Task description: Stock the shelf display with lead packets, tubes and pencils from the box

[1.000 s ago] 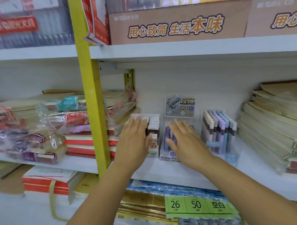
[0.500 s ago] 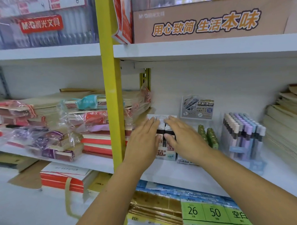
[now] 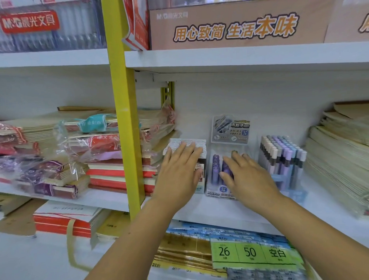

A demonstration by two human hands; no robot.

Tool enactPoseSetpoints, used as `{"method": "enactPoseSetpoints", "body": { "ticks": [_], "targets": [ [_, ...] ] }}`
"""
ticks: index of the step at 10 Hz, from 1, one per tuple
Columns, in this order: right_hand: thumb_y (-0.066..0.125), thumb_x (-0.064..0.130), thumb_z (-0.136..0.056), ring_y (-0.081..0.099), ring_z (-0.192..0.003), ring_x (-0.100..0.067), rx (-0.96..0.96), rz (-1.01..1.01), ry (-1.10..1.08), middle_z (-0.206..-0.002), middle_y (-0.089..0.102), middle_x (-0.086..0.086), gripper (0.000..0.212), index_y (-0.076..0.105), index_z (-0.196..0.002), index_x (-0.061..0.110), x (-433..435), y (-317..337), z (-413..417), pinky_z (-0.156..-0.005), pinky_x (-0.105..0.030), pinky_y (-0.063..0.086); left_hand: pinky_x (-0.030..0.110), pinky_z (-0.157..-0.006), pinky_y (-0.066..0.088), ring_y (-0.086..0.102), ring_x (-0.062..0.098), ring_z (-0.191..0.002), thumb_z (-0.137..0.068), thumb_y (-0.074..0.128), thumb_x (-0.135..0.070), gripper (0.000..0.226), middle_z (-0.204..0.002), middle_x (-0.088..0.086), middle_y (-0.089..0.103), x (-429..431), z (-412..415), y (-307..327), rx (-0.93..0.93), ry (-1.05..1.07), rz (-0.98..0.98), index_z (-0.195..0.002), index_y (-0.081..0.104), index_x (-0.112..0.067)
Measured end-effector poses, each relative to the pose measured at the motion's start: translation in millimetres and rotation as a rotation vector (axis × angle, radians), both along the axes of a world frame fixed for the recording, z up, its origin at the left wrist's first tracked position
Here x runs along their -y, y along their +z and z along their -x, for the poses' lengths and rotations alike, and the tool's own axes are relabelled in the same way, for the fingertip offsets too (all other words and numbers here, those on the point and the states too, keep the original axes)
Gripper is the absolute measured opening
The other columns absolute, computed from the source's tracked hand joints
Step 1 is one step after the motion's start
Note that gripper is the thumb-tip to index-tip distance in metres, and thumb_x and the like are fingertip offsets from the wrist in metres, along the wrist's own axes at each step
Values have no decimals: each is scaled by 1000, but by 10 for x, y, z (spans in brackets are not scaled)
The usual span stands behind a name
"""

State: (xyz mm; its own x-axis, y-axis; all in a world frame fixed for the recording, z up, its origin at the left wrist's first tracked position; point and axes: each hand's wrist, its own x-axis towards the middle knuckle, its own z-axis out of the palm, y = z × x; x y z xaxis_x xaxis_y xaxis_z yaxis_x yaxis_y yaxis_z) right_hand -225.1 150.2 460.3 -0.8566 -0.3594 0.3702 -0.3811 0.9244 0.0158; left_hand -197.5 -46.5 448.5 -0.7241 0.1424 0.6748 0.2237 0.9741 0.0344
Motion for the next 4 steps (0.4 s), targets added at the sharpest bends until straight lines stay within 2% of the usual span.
{"method": "enactPoseSetpoints", "body": {
  "ticks": [2,3,4],
  "targets": [
    [25,46,-103,12,-148,-31,51,-31,-16,-162,15,-7,58,16,-154,20,19,-39,-13,-121,-39,13,42,-123,3,19,19,-151,-103,45,-36,56,-162,-3,30,-8,-9,43,71,25,3,-155,28,-25],
    [28,43,-103,4,-150,-26,-5,46,62,-162,11,-8,58,16,-154,19,-17,-25,-132,-122,-37,3,41,-124,5,14,20,-153,-103,46,-33,59,-164,0,24,-81,-121,75,49,12,-35,-156,24,-22],
    [32,42,-102,7,-149,-18,-34,184,177,-162,16,-2,56,20,-153,23,-187,-16,-410,-119,-30,3,38,-123,15,25,21,-149,-102,50,-30,55,-160,3,33,-187,-413,85,-26,-57,-48,-153,34,-17]
  ]
}}
